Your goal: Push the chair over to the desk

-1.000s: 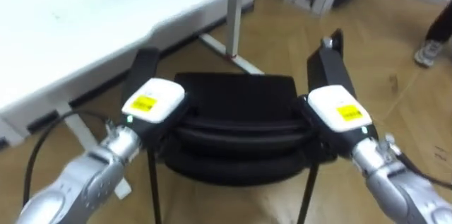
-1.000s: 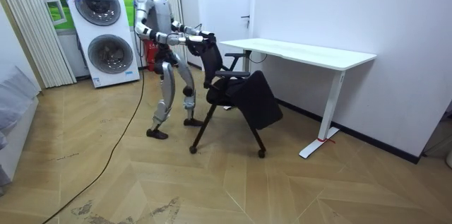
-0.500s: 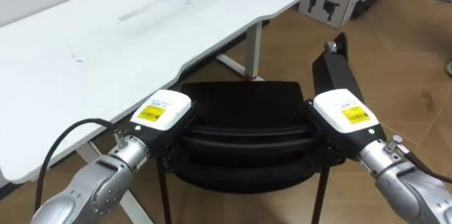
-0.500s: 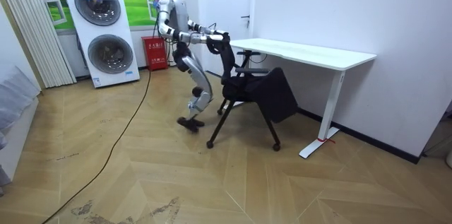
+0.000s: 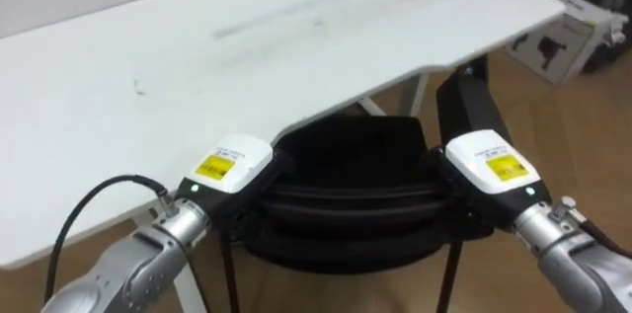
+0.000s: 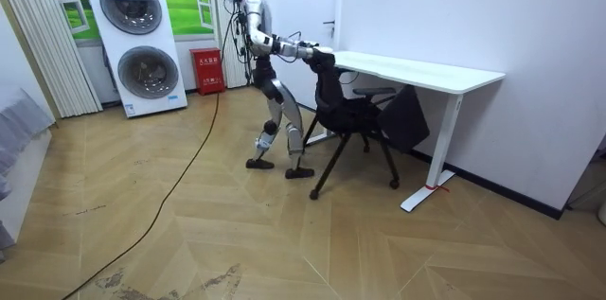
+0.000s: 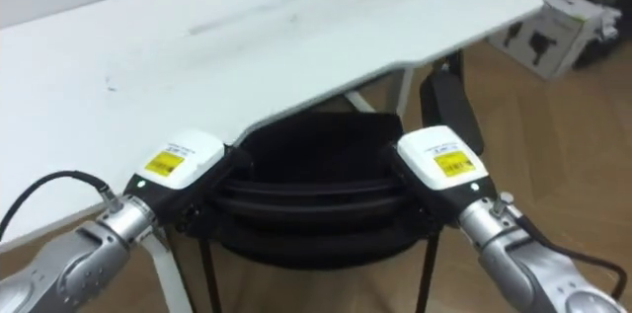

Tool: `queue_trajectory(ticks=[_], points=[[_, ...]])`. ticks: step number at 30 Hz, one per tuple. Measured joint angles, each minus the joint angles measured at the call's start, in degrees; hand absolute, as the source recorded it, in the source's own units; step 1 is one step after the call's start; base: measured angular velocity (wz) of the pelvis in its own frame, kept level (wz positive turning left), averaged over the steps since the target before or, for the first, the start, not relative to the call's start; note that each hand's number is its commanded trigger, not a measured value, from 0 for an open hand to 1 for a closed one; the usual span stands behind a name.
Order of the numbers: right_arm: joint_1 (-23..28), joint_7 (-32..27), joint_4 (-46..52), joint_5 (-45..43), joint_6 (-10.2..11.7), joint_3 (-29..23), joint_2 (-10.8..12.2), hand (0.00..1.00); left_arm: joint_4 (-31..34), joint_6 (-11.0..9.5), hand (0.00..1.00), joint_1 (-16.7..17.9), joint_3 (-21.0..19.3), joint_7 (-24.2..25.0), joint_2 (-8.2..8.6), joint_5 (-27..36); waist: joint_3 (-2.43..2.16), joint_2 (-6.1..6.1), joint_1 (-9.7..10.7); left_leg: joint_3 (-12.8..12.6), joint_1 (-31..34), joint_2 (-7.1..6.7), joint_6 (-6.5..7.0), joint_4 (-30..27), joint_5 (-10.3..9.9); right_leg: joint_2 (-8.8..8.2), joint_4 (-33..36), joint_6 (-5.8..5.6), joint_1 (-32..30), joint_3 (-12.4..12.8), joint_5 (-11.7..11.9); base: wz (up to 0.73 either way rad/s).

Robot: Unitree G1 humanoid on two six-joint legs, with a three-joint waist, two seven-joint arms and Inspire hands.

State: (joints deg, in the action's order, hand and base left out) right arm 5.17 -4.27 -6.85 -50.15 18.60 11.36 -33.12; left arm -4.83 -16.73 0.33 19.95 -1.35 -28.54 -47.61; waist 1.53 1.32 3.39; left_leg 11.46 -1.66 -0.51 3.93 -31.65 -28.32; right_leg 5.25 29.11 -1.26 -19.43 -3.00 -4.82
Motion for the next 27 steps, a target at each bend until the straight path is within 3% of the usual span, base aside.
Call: queue_trajectory(ticks=[1,2,3,4,5,6,8,9,10,11,13,17,19,23,25,27], points=[[0.5,0.5,0.8,0.3,0.5,0.0,-0.1,1.0,-0.1,-0.1,1.0,0.0,0.0,0.0,-0.51,0.8,-0.45,-1.97,1.2,-2.1,-0.4,1.46,-1.32,-1.0,-1.0,-0.89,10.6,-0.51,-0.9,6.0,-5.1,0.78],[0.6,0.6,1.4,0.8,0.8,0.0,-0.6,1.0,-0.1,-0.5,1.0,0.0,-0.3,0.0,-0.65,1.0,-0.58,-2.73,1.6,-3.3,-0.1,1.86,-2.28,-2.8,-1.8,-1.64,14.0,-1.27,-0.5,9.4,-9.7,0.87],[-0.2,0.7,2.0,1.7,0.8,-0.3,-1.3,1.0,-0.1,-0.7,1.0,-0.2,-1.2,0.0,-0.15,1.7,-0.1,-2.85,1.2,-5.8,1.5,3.48,-5.23,-9.8,-3.9,-0.26,18.1,2.49,-1.0,9.2,-14.6,0.54],[-0.3,0.8,1.6,1.3,-0.7,-0.3,-0.3,1.0,-1.2,0.3,1.0,-0.5,-1.2,0.6,1.37,1.7,-0.68,-1.24,1.1,-6.8,3.7,6.59,-5.73,-16.5,-3.0,1.42,18.4,4.23,-0.5,7.1,-15.7,0.29],[-0.6,0.8,0.8,0.5,-1.3,-0.3,1.2,1.0,-1.7,0.5,1.0,-0.5,-1.2,0.9,1.55,1.7,-0.81,-1.04,0.4,-8.4,5.1,8.5,-5.76,-20.5,-1.1,1.75,18.3,5.31,0.2,5.0,-16.3,0.13],[-0.6,0.9,0.6,0.5,-1.2,-0.3,1.4,1.0,-1.7,0.4,1.0,-0.5,-1.2,0.9,1.35,1.7,-0.8,-1.04,-0.2,-9.0,5.5,9.32,-5.64,-21.7,-0.2,1.74,18.1,5.81,0.5,3.9,-16.6,0.0],[-0.6,0.7,0.1,0.5,-0.9,0.5,2.0,1.0,-1.6,0.0,1.0,-0.5,-1.4,0.9,0.29,1.9,-0.75,-0.88,-0.7,-9.6,8.5,12.45,-6.76,-25.2,4.9,1.19,16.0,6.97,2.7,-0.8,-17.0,0.24],[-0.5,0.6,-0.1,0.5,-0.9,0.8,2.2,1.0,-1.6,-0.1,1.0,-0.6,-1.3,0.9,-0.01,1.9,-0.65,-1.27,-0.6,-9.8,9.3,12.96,-6.76,-26.1,6.6,0.97,15.3,7.18,3.3,-1.6,-17.1,0.49],[-0.4,0.5,-0.4,0.5,-0.9,1.1,2.2,1.0,-1.6,0.0,1.0,-0.6,-1.3,0.9,-0.23,1.8,-0.6,-2.15,-0.6,-9.8,10.6,13.25,-6.59,-27.5,9.9,0.69,14.1,7.89,4.2,-2.4,-17.0,0.5],[-0.3,0.5,-0.5,0.6,-0.7,1.2,1.9,1.0,-1.6,0.1,1.0,-0.6,-1.0,1.0,-0.21,1.8,-0.53,-2.21,-0.4,-9.8,12.0,13.68,-6.97,-28.6,12.4,0.4,12.3,8.97,5.3,-3.8,-16.3,0.44],[-0.2,0.5,-0.6,0.6,-0.7,1.2,2.0,1.0,-1.6,0.0,1.0,-0.6,-1.0,1.1,-0.11,1.7,-0.39,-2.43,-0.4,-10.9,13.3,13.77,-6.79,-28.8,13.8,-1.1,10.5,10.11,6.5,-6.8,-14.3,0.29],[0.1,0.4,-0.7,0.6,-0.6,1.3,2.1,1.0,-1.6,-0.2,1.0,-0.6,-1.2,1.0,0.25,0.5,-0.64,-3.67,0.6,-12.2,13.8,13.76,-7.68,-23.4,15.4,-5.5,7.0,10.76,8.4,-15.0,-14.1,0.38],[0.1,0.0,-0.7,0.3,-0.9,1.2,2.1,1.0,-1.6,-0.2,1.0,-0.7,-1.8,0.8,0.81,-0.7,-0.72,-4.59,1.3,-14.6,13.9,13.61,-7.82,-18.4,15.3,-6.04,4.4,11.08,8.5,-16.3,-12.8,0.45],[0.1,-0.8,-0.4,0.2,-1.1,1.3,1.7,1.0,-1.6,0.3,1.0,-0.9,-2.1,0.4,1.73,-1.7,-0.76,-4.95,0.7,-17.7,13.4,11.03,-7.71,-5.7,15.0,-6.49,-0.4,11.64,9.0,-18.7,-10.0,0.12],[0.1,-0.8,-0.3,0.0,-1.2,1.3,1.8,1.0,-1.6,0.3,1.0,-0.9,-2.2,0.3,1.85,-2.0,-0.8,-4.92,0.3,-19.4,11.7,9.11,-7.82,2.0,15.3,-7.36,-2.4,11.62,10.2,-22.6,-9.9,0.0],[0.1,-0.5,-0.3,-0.8,-1.2,1.2,2.1,1.0,-1.6,0.3,1.0,-0.7,-2.3,0.3,2.08,-2.7,-0.78,-4.99,0.0,-19.0,10.4,8.52,-8.76,5.2,16.3,-7.62,-4.7,11.52,11.8,-25.3,-9.4,0.04]])
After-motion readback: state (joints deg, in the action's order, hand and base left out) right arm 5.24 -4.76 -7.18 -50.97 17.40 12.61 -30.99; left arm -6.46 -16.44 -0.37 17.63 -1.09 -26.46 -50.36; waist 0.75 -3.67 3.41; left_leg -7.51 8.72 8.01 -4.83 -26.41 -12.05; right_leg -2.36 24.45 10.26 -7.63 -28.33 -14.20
